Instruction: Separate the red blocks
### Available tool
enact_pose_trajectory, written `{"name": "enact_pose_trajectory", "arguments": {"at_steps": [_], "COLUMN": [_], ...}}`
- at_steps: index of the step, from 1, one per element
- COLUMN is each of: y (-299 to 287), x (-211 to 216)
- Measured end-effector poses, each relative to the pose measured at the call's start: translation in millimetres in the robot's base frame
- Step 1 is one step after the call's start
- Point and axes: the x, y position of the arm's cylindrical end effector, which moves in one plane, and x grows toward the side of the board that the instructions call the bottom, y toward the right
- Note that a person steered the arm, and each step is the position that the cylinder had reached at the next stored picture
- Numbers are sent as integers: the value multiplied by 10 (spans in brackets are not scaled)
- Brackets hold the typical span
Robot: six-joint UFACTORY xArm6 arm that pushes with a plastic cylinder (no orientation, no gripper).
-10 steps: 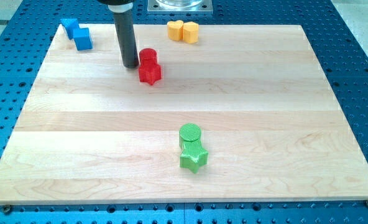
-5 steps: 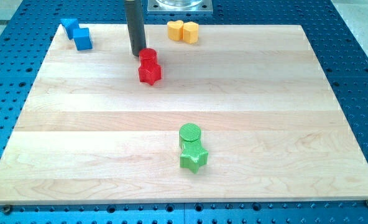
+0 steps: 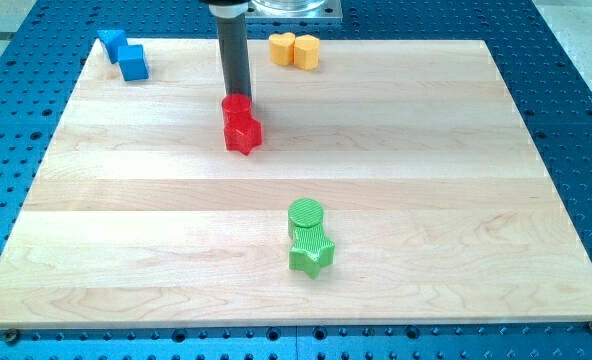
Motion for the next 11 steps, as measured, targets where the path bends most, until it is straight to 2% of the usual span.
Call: {"name": "enact_pose_trajectory", "arguments": {"at_steps": [1,11], "y": [0,34], "x": [97,97]}}
